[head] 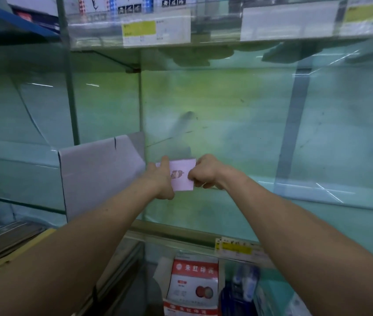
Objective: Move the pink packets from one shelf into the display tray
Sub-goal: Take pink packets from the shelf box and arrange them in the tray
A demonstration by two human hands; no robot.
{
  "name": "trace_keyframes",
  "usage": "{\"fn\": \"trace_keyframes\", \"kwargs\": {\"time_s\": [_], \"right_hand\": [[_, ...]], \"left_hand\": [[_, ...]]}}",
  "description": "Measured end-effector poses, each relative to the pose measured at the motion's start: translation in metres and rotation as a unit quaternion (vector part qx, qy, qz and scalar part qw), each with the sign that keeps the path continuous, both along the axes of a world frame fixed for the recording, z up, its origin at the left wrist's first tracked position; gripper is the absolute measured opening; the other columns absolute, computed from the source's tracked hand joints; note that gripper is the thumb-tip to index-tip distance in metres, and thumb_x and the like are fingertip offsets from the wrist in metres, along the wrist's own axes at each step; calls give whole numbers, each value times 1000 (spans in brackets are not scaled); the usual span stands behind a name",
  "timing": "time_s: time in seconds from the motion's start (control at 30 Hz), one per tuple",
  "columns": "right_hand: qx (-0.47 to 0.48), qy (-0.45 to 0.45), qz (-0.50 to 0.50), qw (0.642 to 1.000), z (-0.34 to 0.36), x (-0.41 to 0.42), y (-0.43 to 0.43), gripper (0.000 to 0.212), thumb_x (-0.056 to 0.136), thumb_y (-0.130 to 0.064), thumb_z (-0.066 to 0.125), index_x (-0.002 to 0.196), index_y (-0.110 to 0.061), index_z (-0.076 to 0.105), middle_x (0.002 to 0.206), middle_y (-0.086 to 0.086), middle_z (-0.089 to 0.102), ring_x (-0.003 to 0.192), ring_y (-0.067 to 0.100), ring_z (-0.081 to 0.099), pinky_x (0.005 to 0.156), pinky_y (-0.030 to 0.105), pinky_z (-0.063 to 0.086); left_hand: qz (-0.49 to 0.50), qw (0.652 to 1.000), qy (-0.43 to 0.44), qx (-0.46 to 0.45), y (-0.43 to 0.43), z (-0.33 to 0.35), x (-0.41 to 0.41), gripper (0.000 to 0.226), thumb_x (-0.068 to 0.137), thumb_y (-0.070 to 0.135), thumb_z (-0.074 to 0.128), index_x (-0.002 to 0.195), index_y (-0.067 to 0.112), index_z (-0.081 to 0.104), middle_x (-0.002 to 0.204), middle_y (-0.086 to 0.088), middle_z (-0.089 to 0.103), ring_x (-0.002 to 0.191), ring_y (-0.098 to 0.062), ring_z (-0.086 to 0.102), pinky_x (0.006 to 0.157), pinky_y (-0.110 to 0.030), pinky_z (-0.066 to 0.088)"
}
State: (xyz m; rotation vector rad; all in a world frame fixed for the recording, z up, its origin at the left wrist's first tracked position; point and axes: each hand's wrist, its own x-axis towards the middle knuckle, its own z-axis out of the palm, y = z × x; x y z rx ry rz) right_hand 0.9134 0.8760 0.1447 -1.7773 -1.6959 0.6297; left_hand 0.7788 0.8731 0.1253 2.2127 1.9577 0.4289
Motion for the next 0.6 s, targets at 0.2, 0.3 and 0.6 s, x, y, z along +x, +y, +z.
{"fn": "trace_keyframes", "kwargs": {"time_s": [0.2, 0.3, 0.6], "right_hand": [[-16, 2, -24, 1000, 10, 28, -38, 12, 88, 1, 50, 94, -5, 58, 66, 6, 58, 55, 14, 56, 58, 26, 47], [-9, -2, -51, 999, 11, 46, -55, 12, 87, 2, 50, 95, -4, 56, 67, 8, 58, 56, 15, 57, 57, 26, 49], [38, -17, -151, 988, 3, 104, -118, 26, 79, 0, 57, 104, 5, 61, 88, 18, 61, 69, 29, 58, 71, 40, 58]], "left_hand": [[-76, 980, -182, -23, 1, 3, 13, 79, 75, 3, 70, 138, 8, 22, 105, -9, 50, 84, -22, 53, 60, -30, 49], [-85, 972, -218, -17, -8, 5, 27, 66, 77, 0, 66, 131, 5, 29, 84, -4, 42, 61, -14, 42, 36, -19, 32], [-173, 955, -241, -7, -51, 5, 91, 104, 77, 6, 72, 152, 12, -1, 105, -4, 43, 92, -24, 49, 74, -31, 45]]}}
